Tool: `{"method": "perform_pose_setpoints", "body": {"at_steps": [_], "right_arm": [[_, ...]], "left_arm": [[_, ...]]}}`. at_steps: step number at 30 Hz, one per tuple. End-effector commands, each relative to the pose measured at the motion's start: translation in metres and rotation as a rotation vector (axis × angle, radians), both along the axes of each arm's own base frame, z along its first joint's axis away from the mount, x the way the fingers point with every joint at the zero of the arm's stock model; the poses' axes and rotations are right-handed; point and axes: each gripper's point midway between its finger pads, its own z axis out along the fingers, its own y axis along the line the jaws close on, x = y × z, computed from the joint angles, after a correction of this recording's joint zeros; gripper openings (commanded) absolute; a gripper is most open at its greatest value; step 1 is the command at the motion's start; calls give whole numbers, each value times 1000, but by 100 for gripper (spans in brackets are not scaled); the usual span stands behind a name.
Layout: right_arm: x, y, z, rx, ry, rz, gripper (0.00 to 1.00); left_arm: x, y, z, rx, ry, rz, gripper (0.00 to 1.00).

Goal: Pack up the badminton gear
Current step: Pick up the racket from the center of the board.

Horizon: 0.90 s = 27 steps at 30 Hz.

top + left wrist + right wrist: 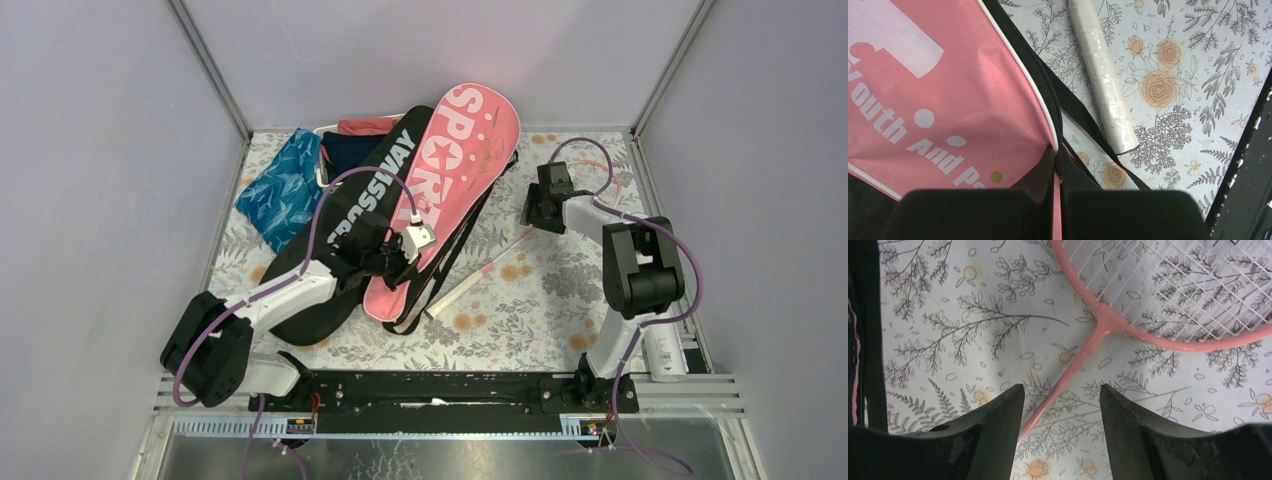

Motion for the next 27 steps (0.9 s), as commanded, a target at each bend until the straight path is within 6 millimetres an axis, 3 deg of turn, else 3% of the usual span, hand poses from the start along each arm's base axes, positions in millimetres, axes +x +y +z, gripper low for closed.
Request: {"method": "perform_pose_setpoints", "body": {"at_steps": [1,9,15,22,27], "right_arm": [[11,0,-4,17,22,-30,63],[9,-6,-24,26,81,-36,52],[6,-16,-31,21,101,-38,27],[18,-28,-18,16,75,-51,0],[17,-28,-19,27,90,-47,0]], "left_arm": [[13,-9,23,-73,-110,-25,0],[13,-10,25,-78,-114,-29,0],[13,-10,28,-81,-119,-27,0],[15,-10,31,-82,-126,-27,0],[15,-10,32,-81,-127,-26,0]]}}
